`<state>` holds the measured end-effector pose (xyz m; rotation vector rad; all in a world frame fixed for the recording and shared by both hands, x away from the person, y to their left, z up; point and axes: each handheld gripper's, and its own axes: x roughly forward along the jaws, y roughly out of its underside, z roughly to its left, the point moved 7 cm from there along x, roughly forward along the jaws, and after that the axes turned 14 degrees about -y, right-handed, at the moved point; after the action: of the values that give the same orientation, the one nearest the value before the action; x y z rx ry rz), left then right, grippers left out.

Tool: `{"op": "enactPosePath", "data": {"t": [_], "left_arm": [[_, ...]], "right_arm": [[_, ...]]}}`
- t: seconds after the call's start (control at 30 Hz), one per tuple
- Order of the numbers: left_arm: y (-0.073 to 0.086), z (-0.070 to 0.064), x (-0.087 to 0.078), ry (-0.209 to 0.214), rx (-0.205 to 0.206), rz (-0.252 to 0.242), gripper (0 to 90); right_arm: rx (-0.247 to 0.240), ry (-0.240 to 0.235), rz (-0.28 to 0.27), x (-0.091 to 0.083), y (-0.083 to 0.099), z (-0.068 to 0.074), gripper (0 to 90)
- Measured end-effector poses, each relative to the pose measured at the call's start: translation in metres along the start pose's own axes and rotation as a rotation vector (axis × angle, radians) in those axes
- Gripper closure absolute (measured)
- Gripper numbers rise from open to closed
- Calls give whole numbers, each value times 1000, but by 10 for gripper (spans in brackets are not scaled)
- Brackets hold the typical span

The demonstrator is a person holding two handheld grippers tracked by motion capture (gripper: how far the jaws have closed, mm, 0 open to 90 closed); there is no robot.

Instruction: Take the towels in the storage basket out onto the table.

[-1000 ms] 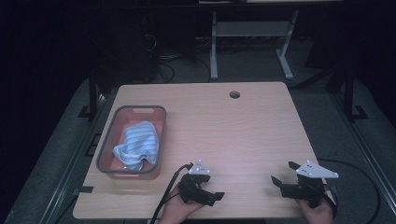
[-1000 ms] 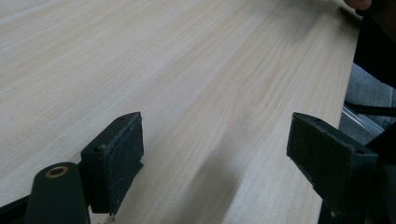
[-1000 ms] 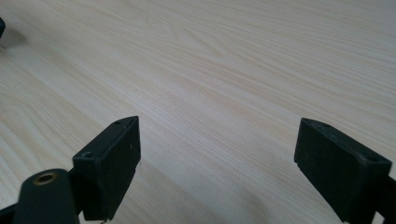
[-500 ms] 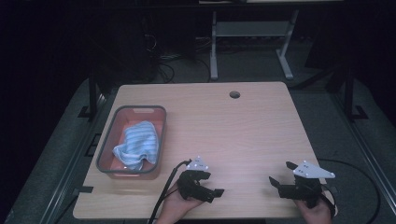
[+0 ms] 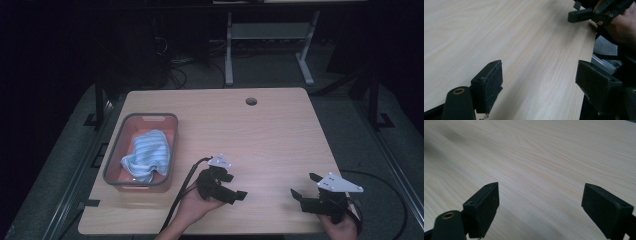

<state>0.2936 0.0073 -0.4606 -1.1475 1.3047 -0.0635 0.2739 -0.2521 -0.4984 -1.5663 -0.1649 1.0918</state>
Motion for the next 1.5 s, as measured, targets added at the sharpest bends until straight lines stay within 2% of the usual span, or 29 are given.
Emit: {"op": "enactPosePath", "data": {"t": [0.17, 0.27, 0.43, 0.67, 0.73, 0.93, 0.97, 1.03, 1.2, 1.33, 1.5], "left_arm": [[-15, 6, -4, -21, 7, 10, 190], [-24, 10, -8, -10, 6, 13, 182], [-37, 18, -12, -35, 17, 24, 173], [-51, 30, -19, -86, 12, 34, 170], [-54, 35, -23, -90, 7, 42, 170], [-69, 48, -39, -138, 21, 39, 173], [-71, 48, -42, -143, 6, 29, 173], [-74, 53, -49, -157, 23, 34, 172], [-80, 61, -63, -182, 6, 18, 173], [-80, 73, -74, -196, 0, 27, 175], [-78, 87, -89, -211, -32, 14, 175]], "right_arm": [[5, 7, -5, -2, 0, -3, 141], [3, 12, -5, -2, 0, -3, 142], [4, 13, -9, -2, 0, -4, 141], [4, 9, -8, -2, -1, -4, 142], [-1, 9, -6, -2, -1, -4, 142], [6, 11, -9, -2, -1, -4, 141], [7, 13, -9, -3, -1, -4, 142], [3, 13, -12, -3, -1, -5, 141], [7, 12, -12, -3, -2, -4, 141], [5, 13, -15, -4, -2, -4, 142], [5, 15, -17, -4, -2, -5, 142]]}}
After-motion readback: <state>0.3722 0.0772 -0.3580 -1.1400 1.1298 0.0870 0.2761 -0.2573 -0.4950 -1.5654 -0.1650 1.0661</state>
